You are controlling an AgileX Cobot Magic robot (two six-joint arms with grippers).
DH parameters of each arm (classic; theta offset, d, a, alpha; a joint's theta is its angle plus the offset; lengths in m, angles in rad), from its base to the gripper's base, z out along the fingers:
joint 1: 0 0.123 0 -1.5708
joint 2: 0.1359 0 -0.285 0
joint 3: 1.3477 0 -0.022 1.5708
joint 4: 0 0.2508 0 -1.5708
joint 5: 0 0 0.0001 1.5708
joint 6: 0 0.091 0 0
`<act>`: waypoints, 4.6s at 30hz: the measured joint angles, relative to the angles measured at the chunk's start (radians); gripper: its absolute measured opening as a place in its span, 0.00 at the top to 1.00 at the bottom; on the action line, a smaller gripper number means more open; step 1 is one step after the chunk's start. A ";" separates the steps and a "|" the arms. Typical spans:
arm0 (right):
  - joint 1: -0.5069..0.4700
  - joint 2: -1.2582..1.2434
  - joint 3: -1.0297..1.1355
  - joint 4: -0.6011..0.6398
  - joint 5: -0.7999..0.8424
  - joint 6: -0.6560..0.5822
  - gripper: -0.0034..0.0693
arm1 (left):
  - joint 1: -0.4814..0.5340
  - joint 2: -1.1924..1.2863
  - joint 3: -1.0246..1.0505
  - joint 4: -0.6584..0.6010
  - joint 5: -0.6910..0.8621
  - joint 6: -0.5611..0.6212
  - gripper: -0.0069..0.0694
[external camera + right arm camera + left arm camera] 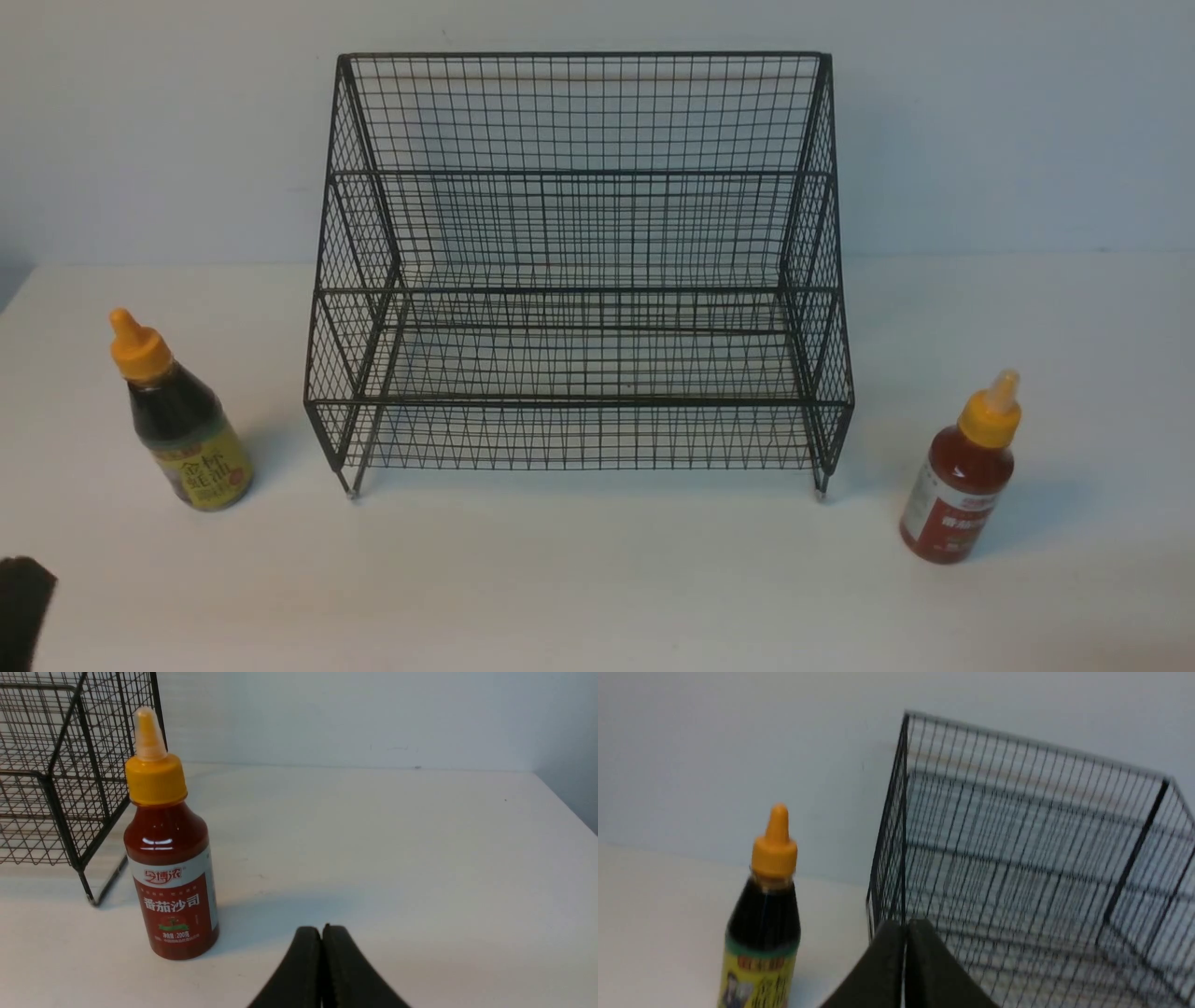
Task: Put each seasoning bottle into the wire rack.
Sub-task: Use the left arm to grab the condiment bottle closest to it, then use the left arm to put the condiment bottle back on the shelf
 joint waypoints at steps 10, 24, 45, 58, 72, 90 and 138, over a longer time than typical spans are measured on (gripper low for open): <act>0.000 0.000 0.000 0.000 0.000 0.000 0.97 | 0.000 0.053 0.001 -0.038 -0.427 0.029 0.91; 0.000 0.000 0.000 0.000 0.000 0.000 0.97 | 0.000 0.694 -0.134 0.172 -0.550 0.037 0.91; 0.000 0.000 0.000 0.000 0.000 0.000 0.97 | -0.001 1.332 -0.289 0.078 -0.874 -0.094 0.36; 0.000 0.000 0.000 0.000 0.000 0.000 0.97 | 0.004 1.507 -0.407 0.012 -0.932 -0.073 0.31; 0.000 0.000 0.000 0.000 0.000 0.000 0.97 | 0.045 1.645 -0.486 0.047 -0.943 -0.087 0.41; 0.000 0.000 0.000 0.000 0.000 0.000 0.97 | 0.048 1.365 -0.478 0.231 -0.572 -0.073 0.75; 0.000 0.000 0.000 0.000 0.000 0.000 0.97 | -0.252 1.407 -0.776 0.426 -0.402 -0.131 0.75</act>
